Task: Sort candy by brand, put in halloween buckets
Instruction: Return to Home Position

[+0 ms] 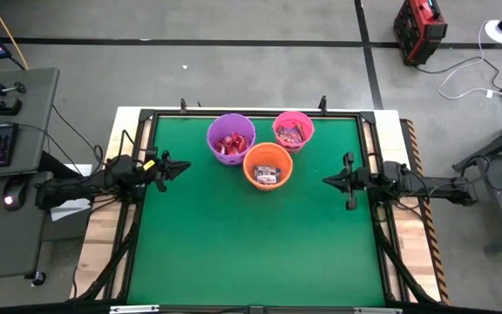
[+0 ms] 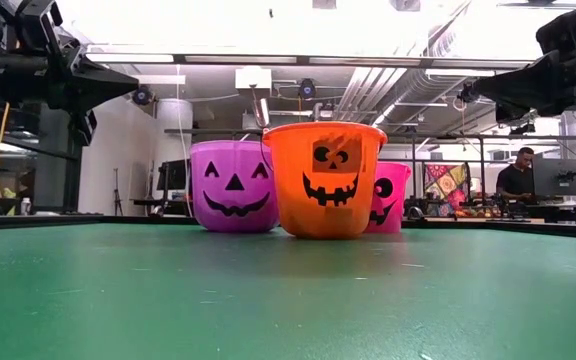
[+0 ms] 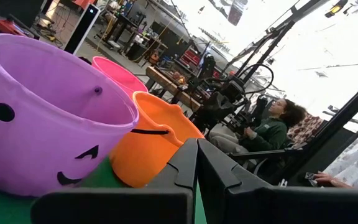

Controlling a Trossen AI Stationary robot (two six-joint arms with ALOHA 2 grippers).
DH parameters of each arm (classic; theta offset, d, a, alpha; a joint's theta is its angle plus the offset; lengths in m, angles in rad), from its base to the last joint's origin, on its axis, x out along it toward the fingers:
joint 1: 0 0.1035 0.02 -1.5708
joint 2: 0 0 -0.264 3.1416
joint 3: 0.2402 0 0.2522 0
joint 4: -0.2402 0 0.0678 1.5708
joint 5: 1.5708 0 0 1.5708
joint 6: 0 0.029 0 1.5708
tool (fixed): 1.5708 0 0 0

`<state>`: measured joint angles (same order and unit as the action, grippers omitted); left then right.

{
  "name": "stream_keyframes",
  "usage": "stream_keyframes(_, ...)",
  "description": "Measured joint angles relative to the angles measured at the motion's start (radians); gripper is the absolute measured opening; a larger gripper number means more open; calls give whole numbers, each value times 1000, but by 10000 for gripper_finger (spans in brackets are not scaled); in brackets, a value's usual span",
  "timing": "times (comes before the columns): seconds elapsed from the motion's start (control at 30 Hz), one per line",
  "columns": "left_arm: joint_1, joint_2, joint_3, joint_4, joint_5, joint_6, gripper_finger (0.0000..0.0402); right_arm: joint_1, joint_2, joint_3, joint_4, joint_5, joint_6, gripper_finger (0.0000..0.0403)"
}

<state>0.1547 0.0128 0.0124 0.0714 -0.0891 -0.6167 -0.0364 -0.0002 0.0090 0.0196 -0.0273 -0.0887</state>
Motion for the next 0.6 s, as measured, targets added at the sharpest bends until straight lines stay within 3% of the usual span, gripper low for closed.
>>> stream_keyframes(0.6,0,0,0,0,0,0,0,0,18,0,-1,-2,2,0)
